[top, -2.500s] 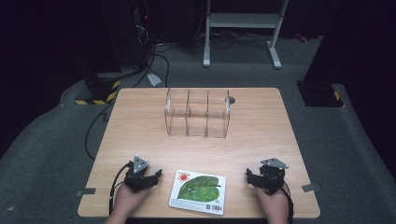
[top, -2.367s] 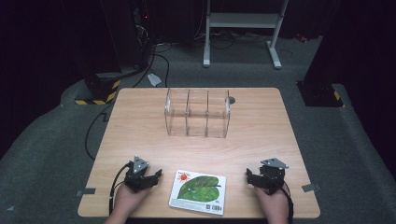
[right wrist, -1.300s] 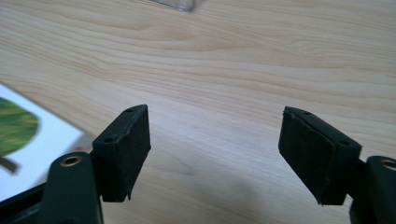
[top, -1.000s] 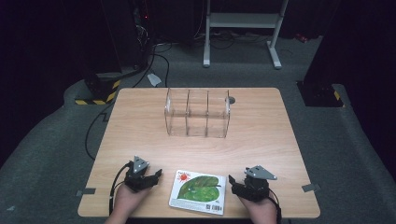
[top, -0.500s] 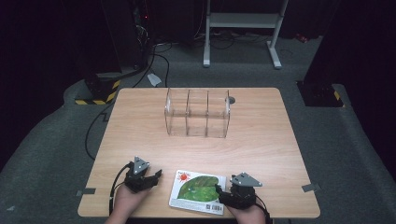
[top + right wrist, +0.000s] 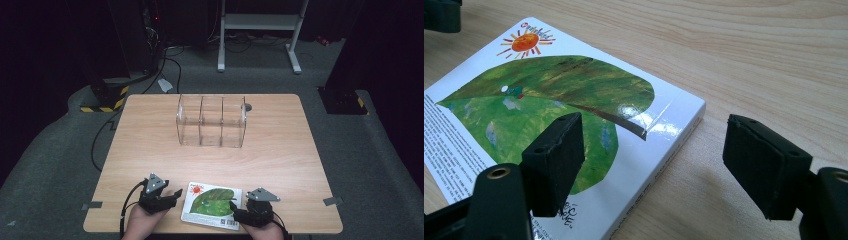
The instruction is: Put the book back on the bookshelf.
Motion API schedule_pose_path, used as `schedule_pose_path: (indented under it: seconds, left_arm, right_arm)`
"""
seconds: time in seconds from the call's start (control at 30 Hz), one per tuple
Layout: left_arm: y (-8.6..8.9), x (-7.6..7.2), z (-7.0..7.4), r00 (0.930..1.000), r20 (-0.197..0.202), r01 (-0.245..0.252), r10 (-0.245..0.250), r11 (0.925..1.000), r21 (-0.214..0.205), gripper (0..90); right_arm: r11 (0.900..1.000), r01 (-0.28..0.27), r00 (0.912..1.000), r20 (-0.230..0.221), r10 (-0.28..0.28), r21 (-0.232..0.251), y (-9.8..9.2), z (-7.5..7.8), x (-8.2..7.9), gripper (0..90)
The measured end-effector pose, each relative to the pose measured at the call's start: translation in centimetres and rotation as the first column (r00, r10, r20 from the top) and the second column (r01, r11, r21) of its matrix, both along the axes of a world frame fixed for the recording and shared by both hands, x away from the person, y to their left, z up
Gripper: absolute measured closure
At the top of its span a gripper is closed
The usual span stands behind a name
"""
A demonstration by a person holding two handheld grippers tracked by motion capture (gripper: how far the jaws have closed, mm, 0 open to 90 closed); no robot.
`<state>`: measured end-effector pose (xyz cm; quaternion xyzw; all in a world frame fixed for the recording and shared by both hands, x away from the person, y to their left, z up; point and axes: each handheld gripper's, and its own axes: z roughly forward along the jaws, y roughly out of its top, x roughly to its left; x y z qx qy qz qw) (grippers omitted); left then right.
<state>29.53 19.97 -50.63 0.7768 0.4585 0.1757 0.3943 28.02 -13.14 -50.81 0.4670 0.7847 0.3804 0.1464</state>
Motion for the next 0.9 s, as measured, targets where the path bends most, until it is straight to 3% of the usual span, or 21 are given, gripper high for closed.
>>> schedule_pose_path:
  seconds: [0.2, 0.43, 0.67, 0.77, 0.9]
  left_arm:
    - [-1.8, -1.1, 0.3, 0.9982, -0.015, 0.058, -0.059, 0.9981, -0.017, 34.6]
    - [-2.7, -1.8, -0.3, 0.9951, -0.06, 0.077, -0.079, 0.9963, -0.038, 34.6]
    - [-3.7, -2.1, -1.2, 0.9913, -0.089, 0.096, -0.097, 0.9953, -0.012, 33.3]
    - [-3.5, -1.8, -1.4, 0.9893, -0.109, 0.092, -0.097, 0.9946, -0.049, 32.2]
    - [-3.7, -1.9, -1.4, 0.9883, -0.109, 0.099, -0.106, 0.9928, -0.068, 34.6]
  right_arm:
    - [0.9999, 0.009, 0.9998, -0.018, -0.009, 0.014, -0.1, -0.2, 0.1, 26.5]
    - [0.9999, -0.007, 0.9995, -0.031, 0.007, 0.013, 0.4, -0.4, -0.1, 27.8]
    - [0.9997, -0.018, 0.9983, -0.056, 0.018, 0.016, 1.1, -0.7, -0.2, 30.2]
    - [0.9998, -0.014, 0.9981, -0.059, 0.015, 0.017, 1.3, -0.7, -0.3, 29.9]
    - [0.9998, -0.007, 0.9975, -0.07, 0.008, 0.021, 1.3, -0.7, -0.2, 30.1]
